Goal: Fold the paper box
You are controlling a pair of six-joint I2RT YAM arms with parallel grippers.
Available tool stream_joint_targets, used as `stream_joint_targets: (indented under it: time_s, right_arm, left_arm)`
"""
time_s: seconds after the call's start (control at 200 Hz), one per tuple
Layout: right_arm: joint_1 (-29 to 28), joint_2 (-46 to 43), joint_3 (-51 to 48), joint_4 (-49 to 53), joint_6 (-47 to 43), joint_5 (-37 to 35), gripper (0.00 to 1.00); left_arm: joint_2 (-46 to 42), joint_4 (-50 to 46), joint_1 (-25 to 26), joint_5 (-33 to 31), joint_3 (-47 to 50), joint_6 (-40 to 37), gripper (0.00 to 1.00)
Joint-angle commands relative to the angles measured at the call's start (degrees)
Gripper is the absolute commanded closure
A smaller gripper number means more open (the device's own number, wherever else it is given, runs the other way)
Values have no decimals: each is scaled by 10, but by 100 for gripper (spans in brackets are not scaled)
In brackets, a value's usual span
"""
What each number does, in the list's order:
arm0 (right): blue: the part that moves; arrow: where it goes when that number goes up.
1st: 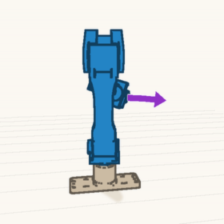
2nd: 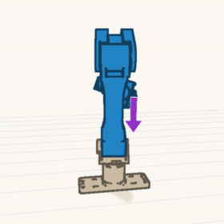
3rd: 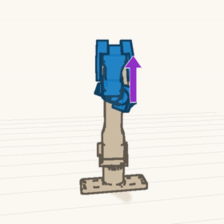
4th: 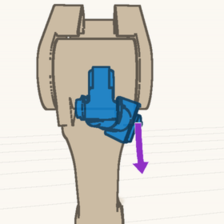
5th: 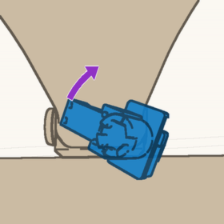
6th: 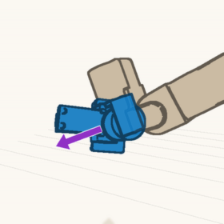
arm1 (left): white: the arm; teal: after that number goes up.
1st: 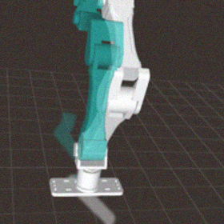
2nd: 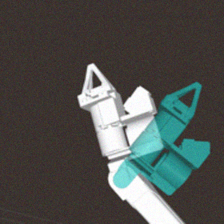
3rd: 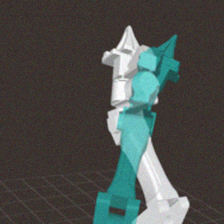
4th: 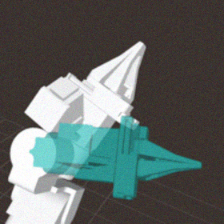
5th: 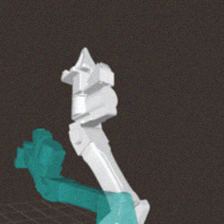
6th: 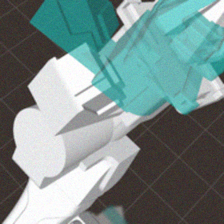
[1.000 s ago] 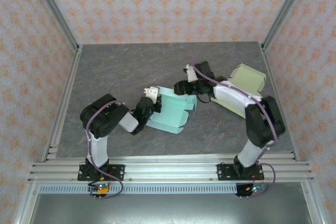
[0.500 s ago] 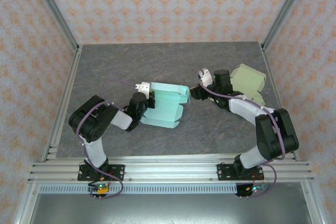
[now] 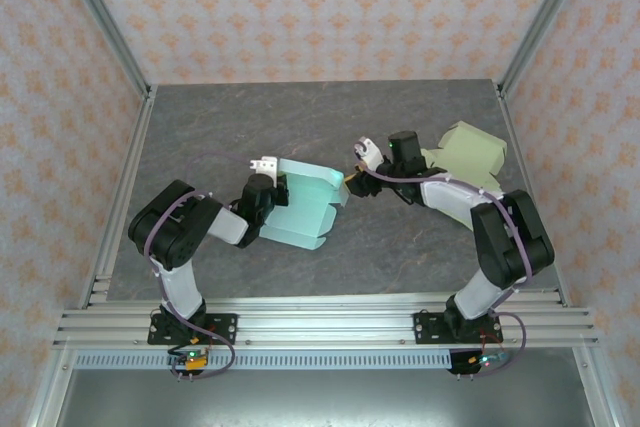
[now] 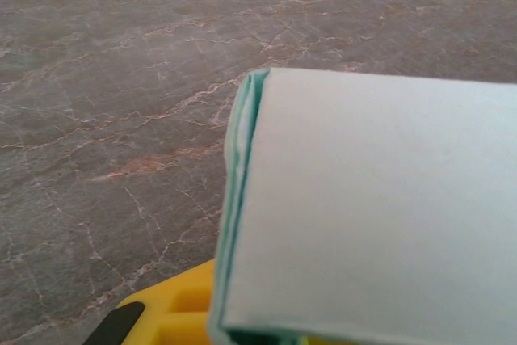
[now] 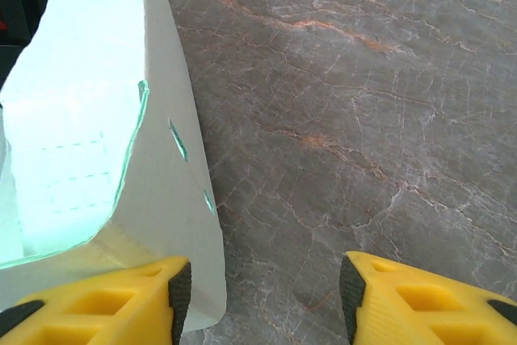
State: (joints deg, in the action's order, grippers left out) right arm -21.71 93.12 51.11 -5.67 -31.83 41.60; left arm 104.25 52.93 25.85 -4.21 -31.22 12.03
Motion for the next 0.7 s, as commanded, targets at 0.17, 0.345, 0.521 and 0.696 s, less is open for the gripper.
stream_joint_targets:
  time_s: [0.17,0.345,0.521,0.696]
  right_arm:
    - [-27,14,-1,15,-59,75,47]
    - [-15,19,9,61,-142,114,48]
    - [-15,11,18,83,-190,112,53]
    - [-11,8,22,106,-214,125,48]
  left_arm:
    - [0,35,6,-31,26,8,100]
    - [-13,30,6,-25,28,-14,100]
    - [-31,-8,6,-35,27,-33,100]
    - [-31,-8,5,-47,29,-39,100]
